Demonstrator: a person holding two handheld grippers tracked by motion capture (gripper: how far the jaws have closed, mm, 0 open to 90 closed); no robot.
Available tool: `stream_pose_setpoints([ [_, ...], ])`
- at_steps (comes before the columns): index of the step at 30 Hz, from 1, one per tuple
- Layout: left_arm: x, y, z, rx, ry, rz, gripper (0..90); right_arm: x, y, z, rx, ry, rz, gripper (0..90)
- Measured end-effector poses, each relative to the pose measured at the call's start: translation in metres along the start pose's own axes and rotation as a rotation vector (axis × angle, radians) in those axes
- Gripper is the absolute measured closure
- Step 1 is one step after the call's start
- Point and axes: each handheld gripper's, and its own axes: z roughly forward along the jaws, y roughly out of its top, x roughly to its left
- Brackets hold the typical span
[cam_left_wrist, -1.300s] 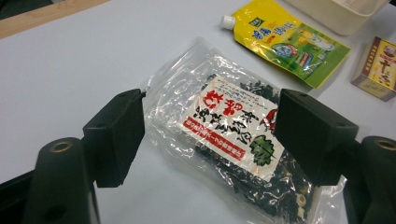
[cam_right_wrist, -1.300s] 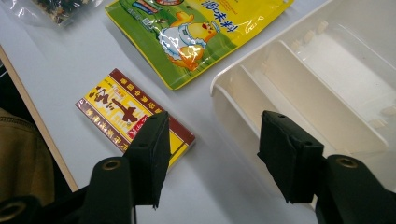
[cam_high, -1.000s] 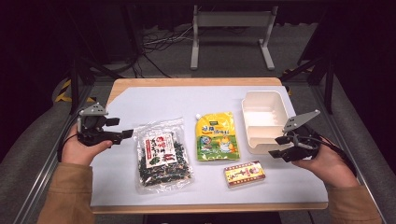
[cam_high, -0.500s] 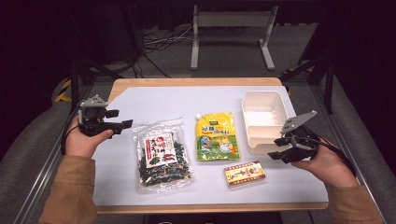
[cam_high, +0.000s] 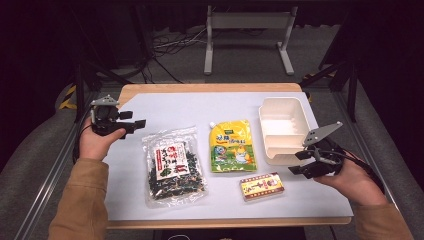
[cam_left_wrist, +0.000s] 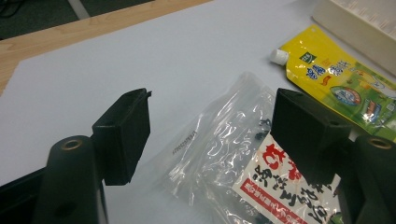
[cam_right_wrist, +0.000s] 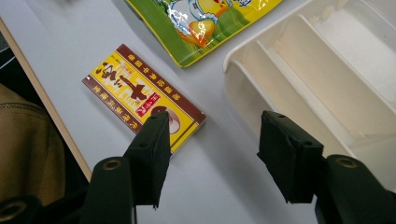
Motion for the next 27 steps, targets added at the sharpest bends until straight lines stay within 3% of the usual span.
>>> stream_pose_setpoints([
  [4,0.008,-0.002,0.007,-0.039,-0.018,-0.044,28.9,0.001,-0.002,-0.001,-0.003,-0.001,0.002,43.5],
  [6,0.01,-0.005,0.009,-0.067,-0.026,-0.087,29.8,0.002,-0.002,-0.001,-0.004,-0.001,0.002,43.4],
  [11,0.019,-0.013,0.014,-0.089,-0.012,-0.13,31.1,0.003,-0.003,0.001,0.0,0.007,-0.001,43.4],
  [23,0.02,-0.02,0.029,-0.008,0.012,-0.14,32.9,0.004,-0.003,0.004,-0.01,0.018,-0.007,43.1],
  [27,0.022,-0.026,0.037,0.059,0.027,-0.153,33.8,0.005,-0.004,0.007,0.001,0.024,0.0,43.1],
])
